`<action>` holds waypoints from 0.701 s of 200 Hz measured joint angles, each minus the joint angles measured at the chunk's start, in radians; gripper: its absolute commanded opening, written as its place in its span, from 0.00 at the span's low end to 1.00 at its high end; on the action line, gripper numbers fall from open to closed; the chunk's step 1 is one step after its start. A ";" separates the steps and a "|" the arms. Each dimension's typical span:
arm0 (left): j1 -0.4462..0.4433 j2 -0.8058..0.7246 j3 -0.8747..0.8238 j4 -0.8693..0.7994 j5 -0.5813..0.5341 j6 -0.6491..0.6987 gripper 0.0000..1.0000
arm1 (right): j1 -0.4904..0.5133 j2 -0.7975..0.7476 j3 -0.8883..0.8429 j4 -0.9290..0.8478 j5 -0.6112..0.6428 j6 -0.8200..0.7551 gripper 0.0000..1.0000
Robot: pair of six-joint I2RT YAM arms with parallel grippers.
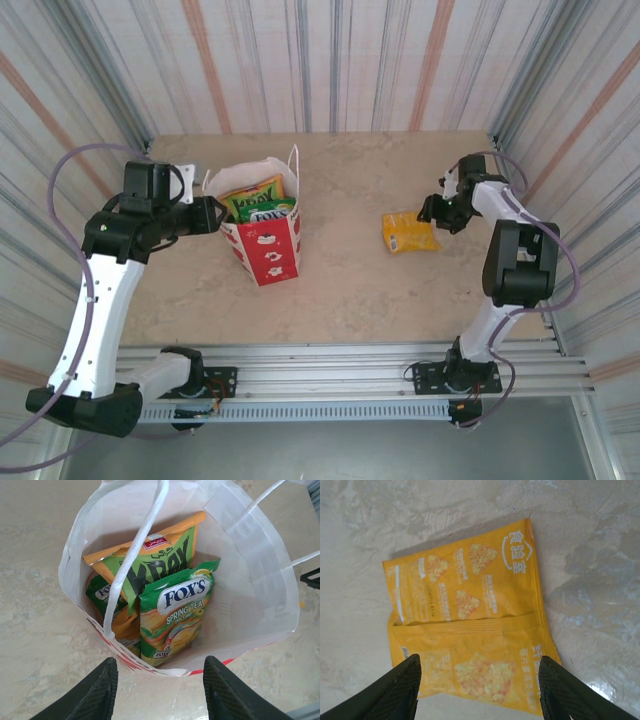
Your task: Place the snacks into the paper bag
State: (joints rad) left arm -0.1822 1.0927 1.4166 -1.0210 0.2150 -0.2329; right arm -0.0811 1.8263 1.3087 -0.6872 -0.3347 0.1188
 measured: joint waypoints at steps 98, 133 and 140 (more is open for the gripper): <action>0.000 0.010 0.000 0.000 -0.004 0.000 0.49 | -0.006 0.133 0.023 -0.032 -0.005 -0.032 0.49; 0.000 0.011 0.000 0.000 -0.004 0.000 0.49 | -0.006 0.148 0.018 -0.021 -0.025 -0.042 0.25; 0.000 0.011 0.000 0.000 -0.004 0.000 0.49 | -0.006 0.148 0.014 -0.016 -0.031 -0.044 0.21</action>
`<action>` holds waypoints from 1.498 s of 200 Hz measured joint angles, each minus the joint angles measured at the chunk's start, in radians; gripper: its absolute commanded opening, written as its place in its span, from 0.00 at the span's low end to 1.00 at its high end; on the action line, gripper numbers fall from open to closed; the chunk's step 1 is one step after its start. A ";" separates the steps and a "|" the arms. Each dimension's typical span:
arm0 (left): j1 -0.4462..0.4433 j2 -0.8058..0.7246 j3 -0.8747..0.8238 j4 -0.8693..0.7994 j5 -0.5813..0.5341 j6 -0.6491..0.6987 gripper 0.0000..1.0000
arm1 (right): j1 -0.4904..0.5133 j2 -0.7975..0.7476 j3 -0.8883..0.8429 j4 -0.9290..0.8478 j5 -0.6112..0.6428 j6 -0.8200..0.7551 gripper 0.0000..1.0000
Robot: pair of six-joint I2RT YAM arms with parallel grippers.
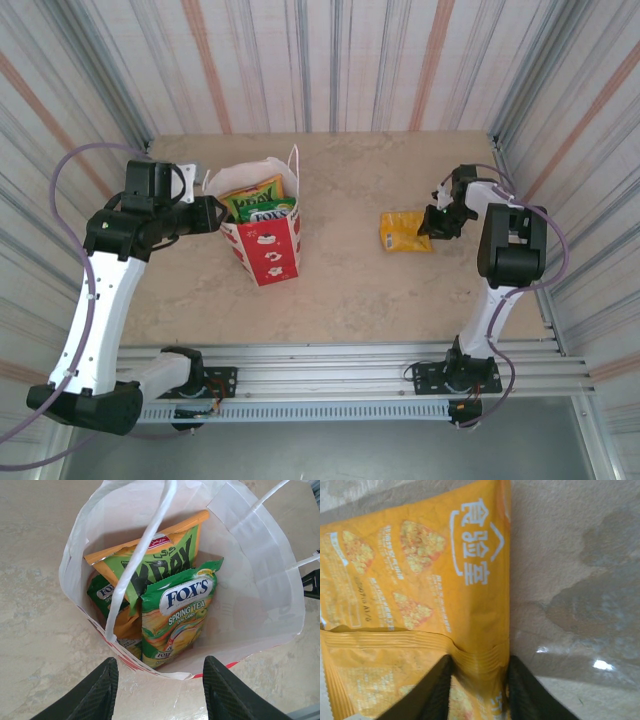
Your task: Place the snacks into the paper bag
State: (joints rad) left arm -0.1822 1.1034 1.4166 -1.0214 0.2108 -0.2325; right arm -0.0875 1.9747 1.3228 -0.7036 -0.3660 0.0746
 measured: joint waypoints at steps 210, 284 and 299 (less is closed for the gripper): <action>0.000 -0.002 0.035 -0.007 -0.049 -0.002 0.50 | 0.529 -0.592 0.436 -0.029 0.339 -0.024 0.00; 0.022 0.025 0.075 0.002 -0.142 -0.003 0.47 | 0.881 -0.514 0.519 0.227 0.409 -0.268 0.00; 0.032 0.045 0.081 0.010 -0.154 -0.003 0.45 | 0.931 -0.464 0.548 0.245 0.417 -0.347 0.00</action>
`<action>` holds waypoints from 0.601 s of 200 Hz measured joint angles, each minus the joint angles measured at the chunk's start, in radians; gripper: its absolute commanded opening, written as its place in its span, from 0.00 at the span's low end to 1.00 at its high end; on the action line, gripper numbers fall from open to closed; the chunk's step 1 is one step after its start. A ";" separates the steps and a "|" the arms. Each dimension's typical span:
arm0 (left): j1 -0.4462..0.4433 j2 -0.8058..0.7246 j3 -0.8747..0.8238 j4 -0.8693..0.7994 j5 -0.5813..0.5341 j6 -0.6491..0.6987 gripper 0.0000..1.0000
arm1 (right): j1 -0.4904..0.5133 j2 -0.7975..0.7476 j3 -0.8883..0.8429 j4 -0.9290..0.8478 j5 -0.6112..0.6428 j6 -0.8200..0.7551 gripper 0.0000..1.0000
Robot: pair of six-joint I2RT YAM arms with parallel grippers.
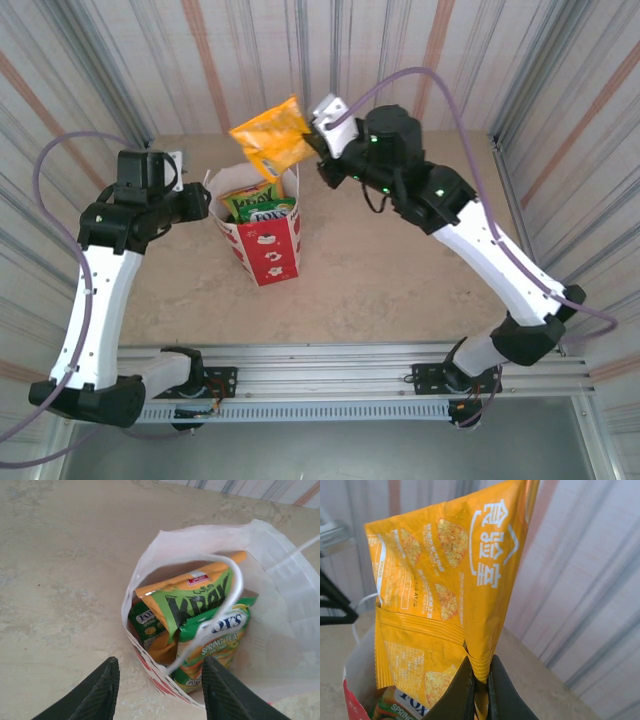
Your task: Place the snacks into the paper bag
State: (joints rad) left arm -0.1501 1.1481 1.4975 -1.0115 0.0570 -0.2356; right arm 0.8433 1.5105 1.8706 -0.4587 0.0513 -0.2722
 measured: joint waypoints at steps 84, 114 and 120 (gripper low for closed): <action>0.033 0.056 0.002 0.064 0.008 0.010 0.21 | 0.075 0.189 0.053 -0.004 0.029 -0.371 0.00; 0.033 0.078 0.006 0.088 0.040 0.022 0.00 | 0.087 0.219 0.053 -0.030 0.048 -0.491 0.02; 0.033 0.079 0.006 0.093 0.048 0.023 0.00 | 0.092 0.224 0.053 -0.039 0.052 -0.515 0.02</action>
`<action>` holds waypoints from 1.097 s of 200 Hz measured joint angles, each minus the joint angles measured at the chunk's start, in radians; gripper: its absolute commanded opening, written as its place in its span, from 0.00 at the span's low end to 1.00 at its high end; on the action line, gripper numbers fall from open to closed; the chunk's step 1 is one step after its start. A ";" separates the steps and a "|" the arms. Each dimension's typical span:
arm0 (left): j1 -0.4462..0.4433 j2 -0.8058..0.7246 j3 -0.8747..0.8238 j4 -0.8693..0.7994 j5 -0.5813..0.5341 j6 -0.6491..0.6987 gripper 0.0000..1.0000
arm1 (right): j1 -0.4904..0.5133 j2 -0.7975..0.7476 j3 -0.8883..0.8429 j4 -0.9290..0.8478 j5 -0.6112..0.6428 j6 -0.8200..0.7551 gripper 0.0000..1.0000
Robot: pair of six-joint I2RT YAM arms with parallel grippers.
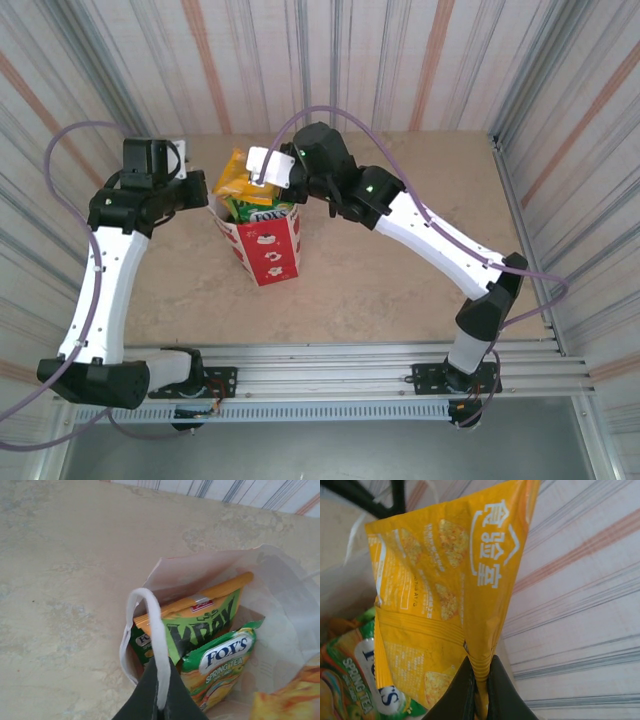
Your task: Place the snacks into the paper bag
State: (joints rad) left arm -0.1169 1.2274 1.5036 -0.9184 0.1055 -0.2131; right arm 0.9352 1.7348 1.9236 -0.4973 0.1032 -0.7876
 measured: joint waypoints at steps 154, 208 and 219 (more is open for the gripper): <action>0.000 0.004 0.030 -0.011 0.064 0.008 0.00 | 0.011 0.064 0.140 -0.186 -0.032 -0.075 0.57; 0.000 0.004 0.031 -0.011 0.079 0.009 0.00 | -0.107 -0.019 0.162 -0.205 -0.136 0.414 0.54; 0.000 0.004 0.031 -0.011 0.081 0.010 0.00 | -0.171 -0.047 0.161 -0.205 -0.185 0.565 0.54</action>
State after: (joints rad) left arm -0.1169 1.2316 1.5345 -0.9298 0.1867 -0.2031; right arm 0.7639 1.6878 2.0850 -0.7025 -0.0814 -0.2226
